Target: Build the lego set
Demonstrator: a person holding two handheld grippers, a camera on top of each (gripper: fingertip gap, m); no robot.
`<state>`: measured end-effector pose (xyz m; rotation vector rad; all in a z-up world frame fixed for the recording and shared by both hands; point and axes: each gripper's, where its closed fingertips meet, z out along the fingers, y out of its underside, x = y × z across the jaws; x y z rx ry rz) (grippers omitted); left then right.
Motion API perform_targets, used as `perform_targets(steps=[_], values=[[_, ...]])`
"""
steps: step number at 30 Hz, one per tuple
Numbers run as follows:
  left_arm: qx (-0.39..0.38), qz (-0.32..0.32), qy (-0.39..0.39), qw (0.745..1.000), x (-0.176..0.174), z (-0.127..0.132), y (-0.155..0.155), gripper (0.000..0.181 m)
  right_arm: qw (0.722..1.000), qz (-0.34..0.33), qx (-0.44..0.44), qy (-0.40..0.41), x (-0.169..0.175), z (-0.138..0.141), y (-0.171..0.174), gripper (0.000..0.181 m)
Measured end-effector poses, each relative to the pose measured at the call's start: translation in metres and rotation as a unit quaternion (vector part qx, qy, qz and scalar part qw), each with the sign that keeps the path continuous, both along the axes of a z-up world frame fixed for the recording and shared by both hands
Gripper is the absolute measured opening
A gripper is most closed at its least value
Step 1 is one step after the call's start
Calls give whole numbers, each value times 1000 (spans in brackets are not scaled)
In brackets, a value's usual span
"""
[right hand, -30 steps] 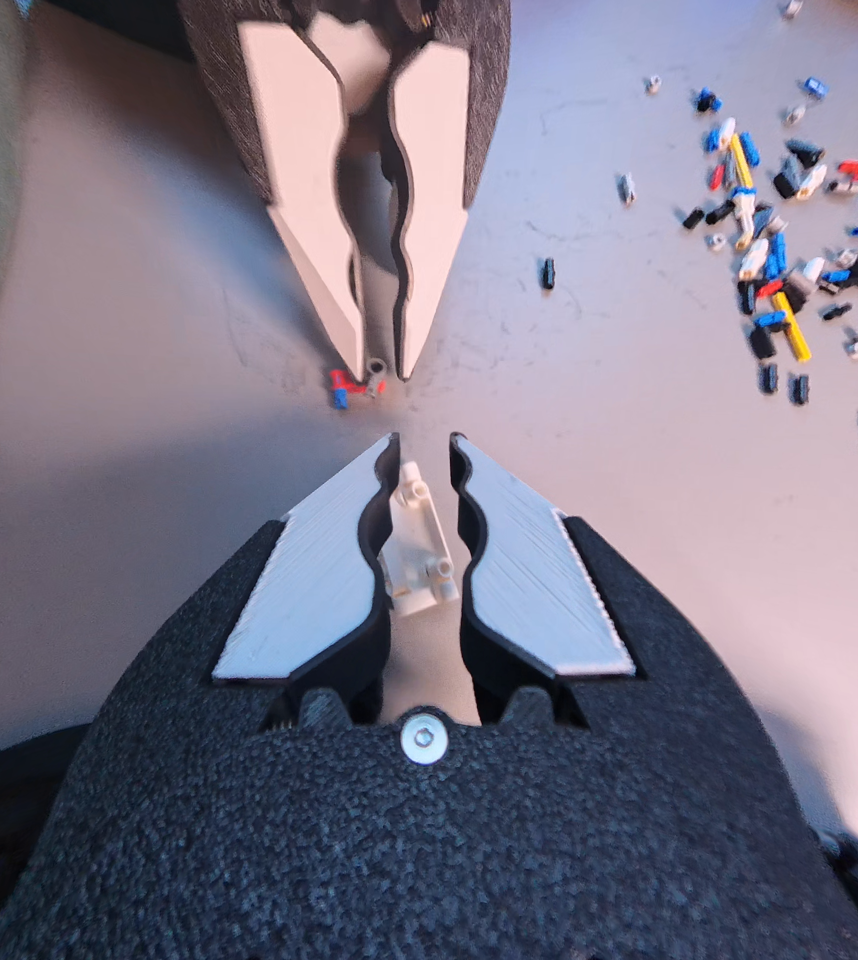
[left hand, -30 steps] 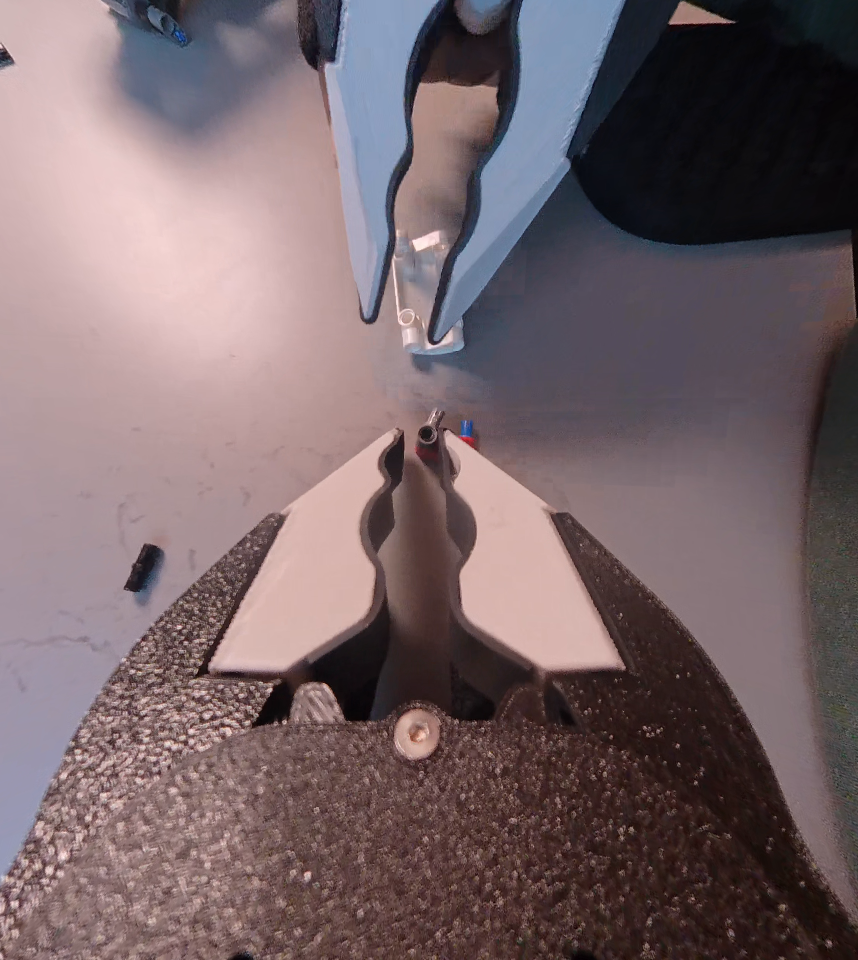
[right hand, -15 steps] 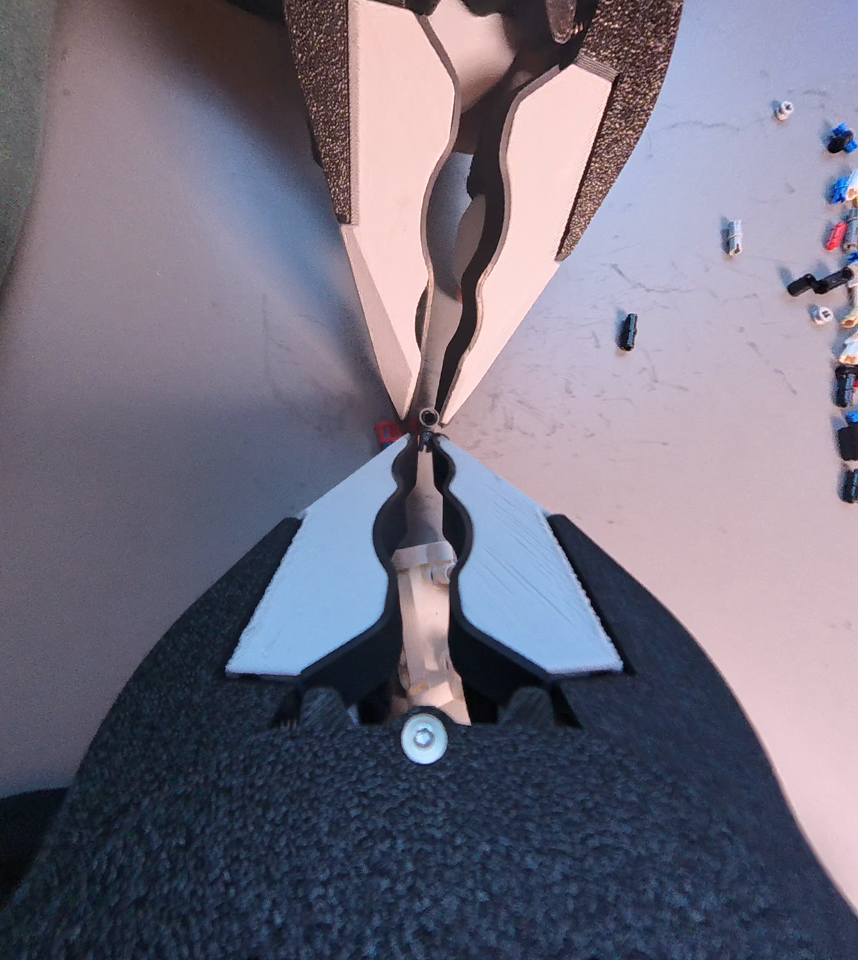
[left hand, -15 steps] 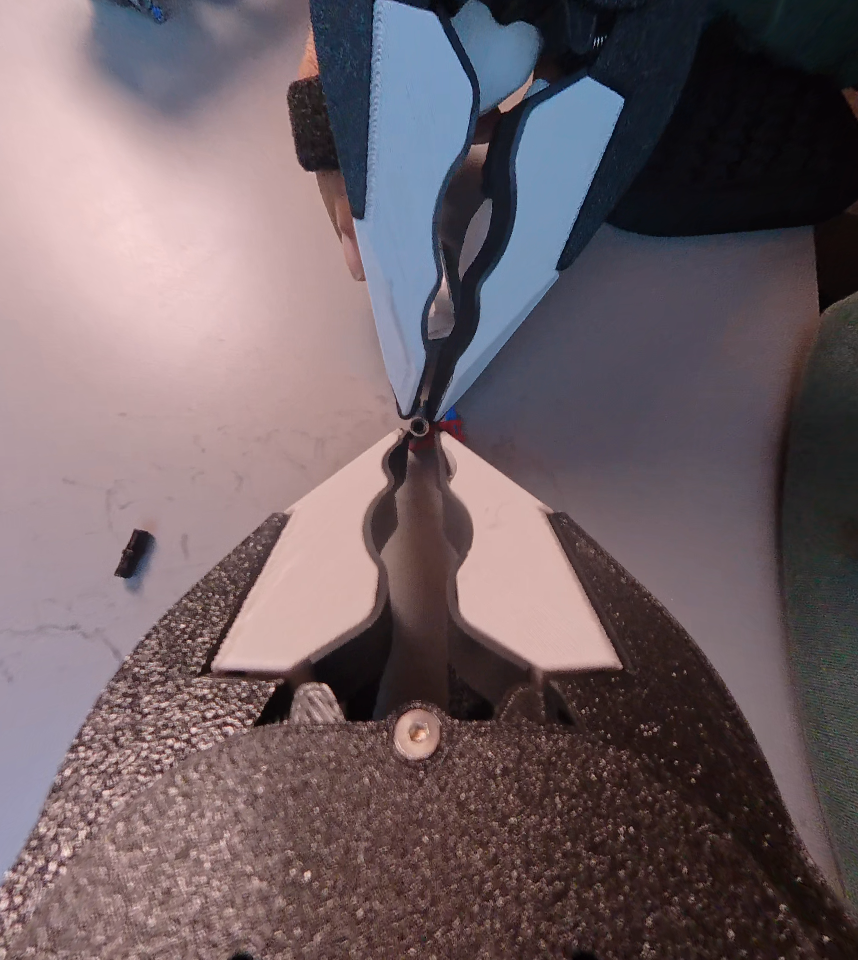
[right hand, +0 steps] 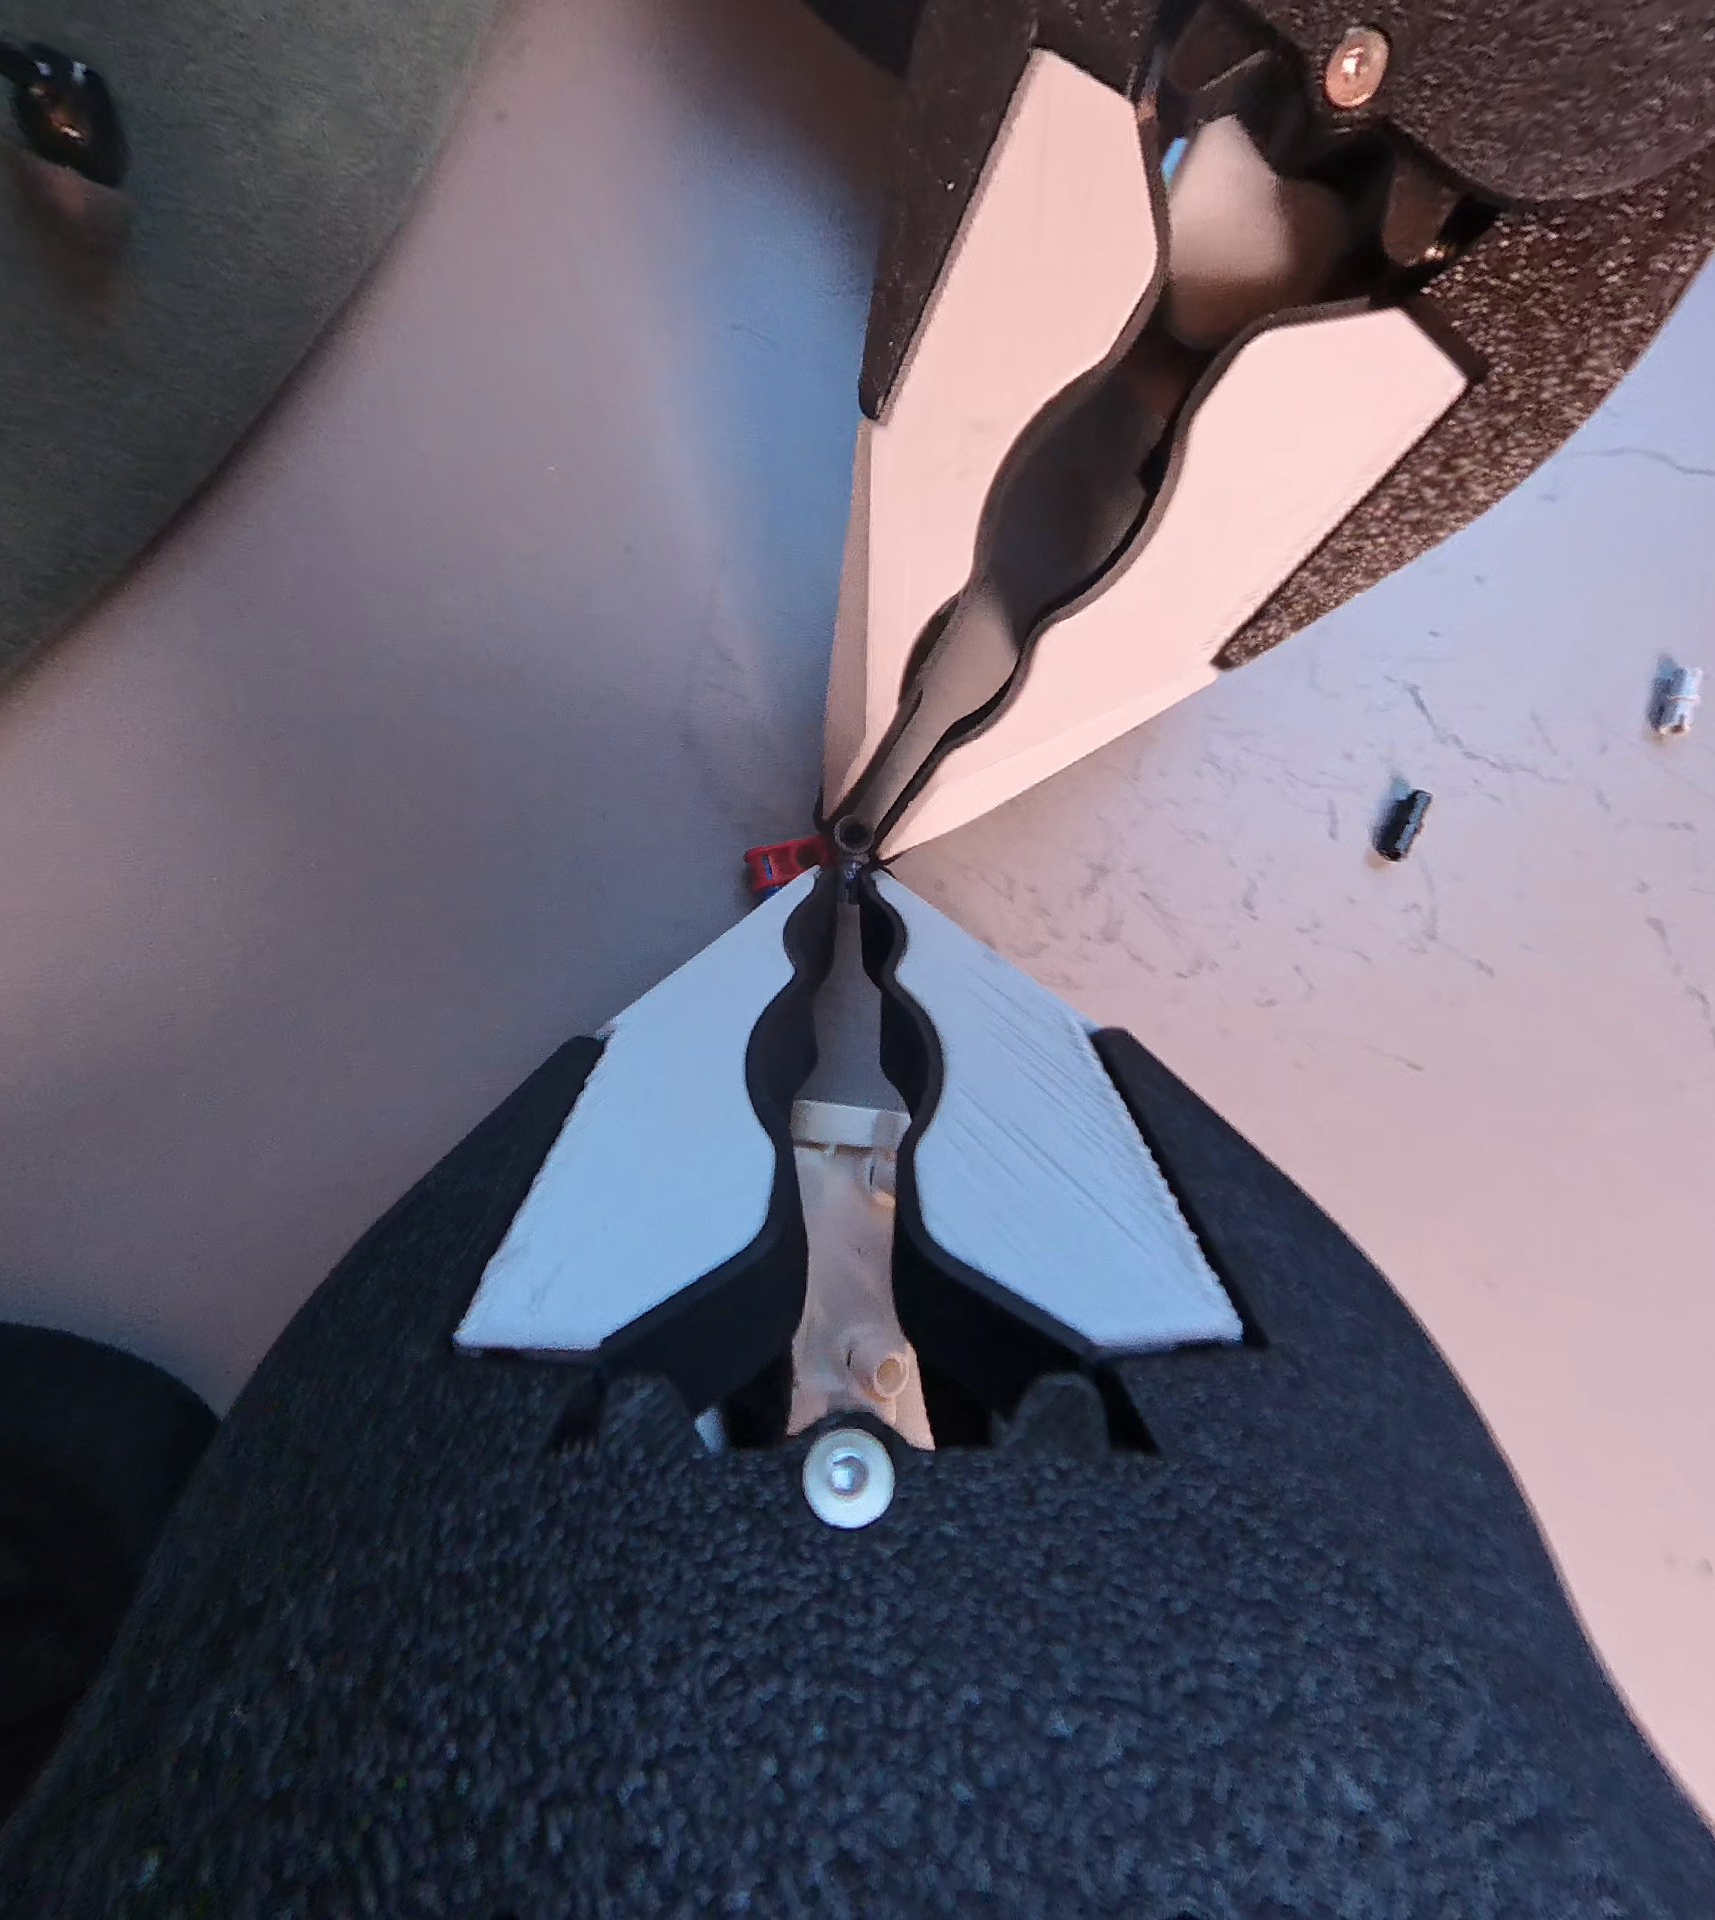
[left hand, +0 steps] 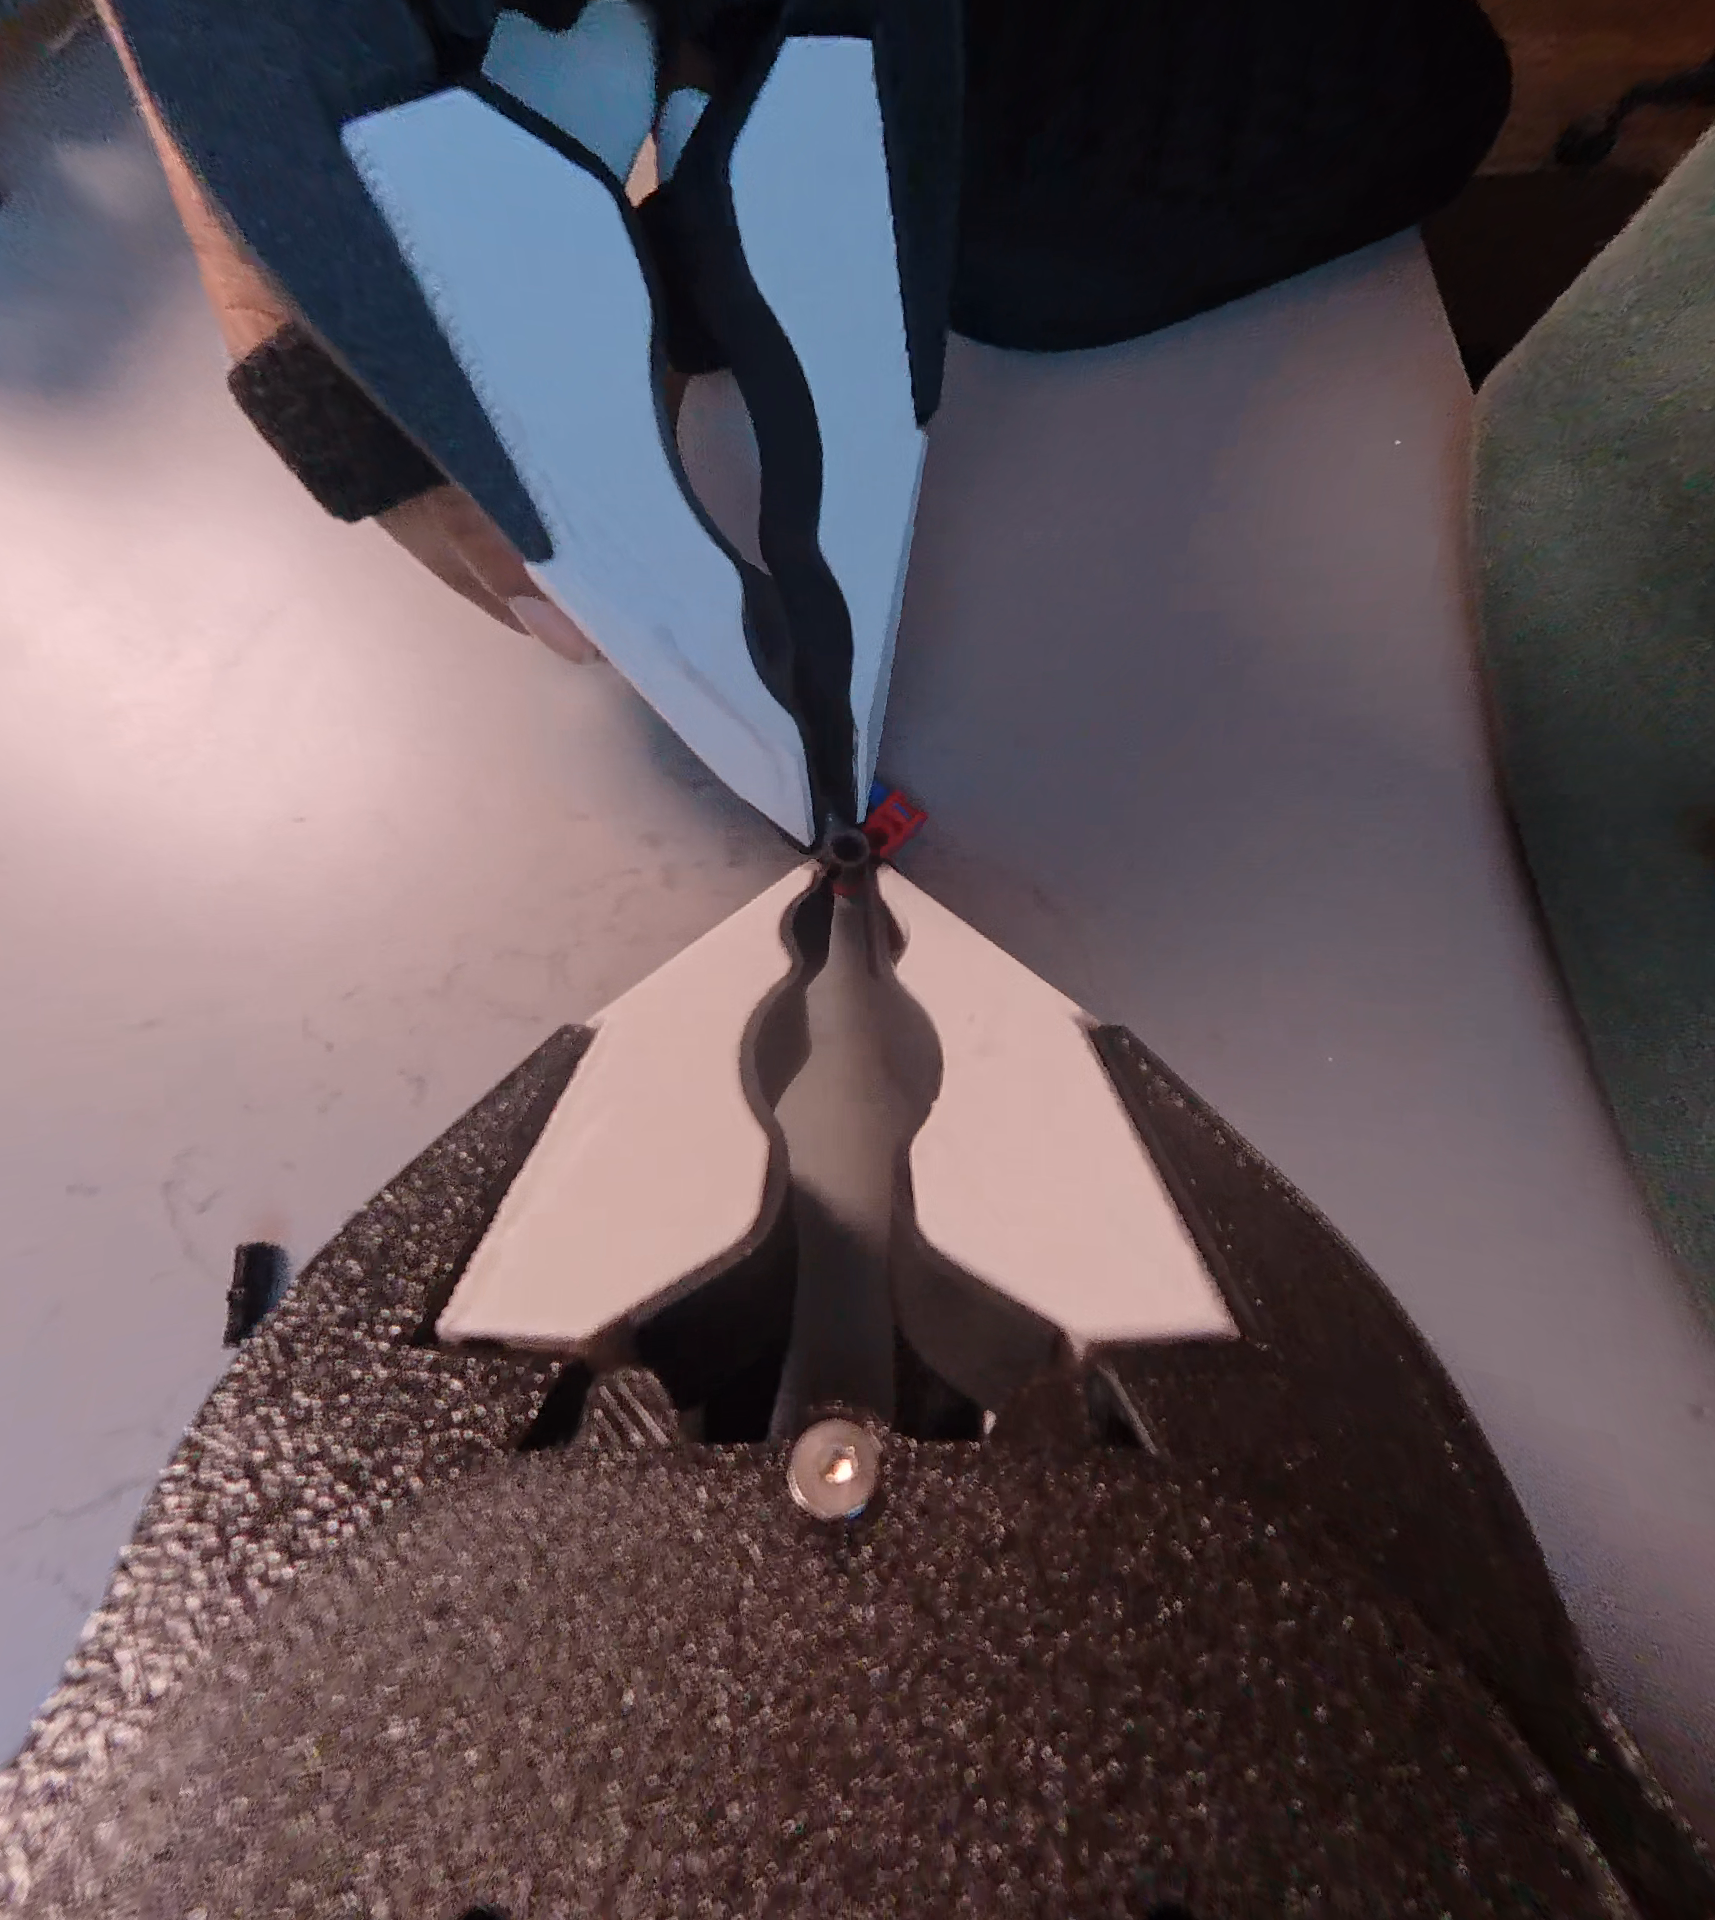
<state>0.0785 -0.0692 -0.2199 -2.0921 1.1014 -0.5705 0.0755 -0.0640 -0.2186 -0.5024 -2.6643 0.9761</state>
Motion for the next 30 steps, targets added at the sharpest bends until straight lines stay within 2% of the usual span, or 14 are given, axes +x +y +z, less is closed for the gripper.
perform_targets(steps=[1,4,6,8,11,14,18,24,30], values=[[-1,-10,0,1000,1,0,0,5,1000,6,-1,-3,1,0,-1,3],[-11,-10,-8,1000,-1,0,3,5,1000,0,8,-10,0,0,2,3],[-13,26,-34,999,-8,7,11,5,999,-36,5,2,-6,5,11,3],[-2,81,-83,993,-19,22,21,8,994,-94,-29,39,-17,20,20,4],[-23,137,-177,974,-29,44,30,22,974,-178,-85,110,-31,50,32,4],[-53,161,-271,948,-32,62,37,25,954,-230,-95,165,-36,68,41,4],[-82,162,-357,916,-30,81,39,23,938,-267,-92,199,-38,80,43,4],[-112,170,-368,907,-30,81,38,11,929,-282,-75,226,-43,88,40,4],[-169,142,-350,910,-24,68,27,7,954,-197,-20,224,-38,78,26,4]])
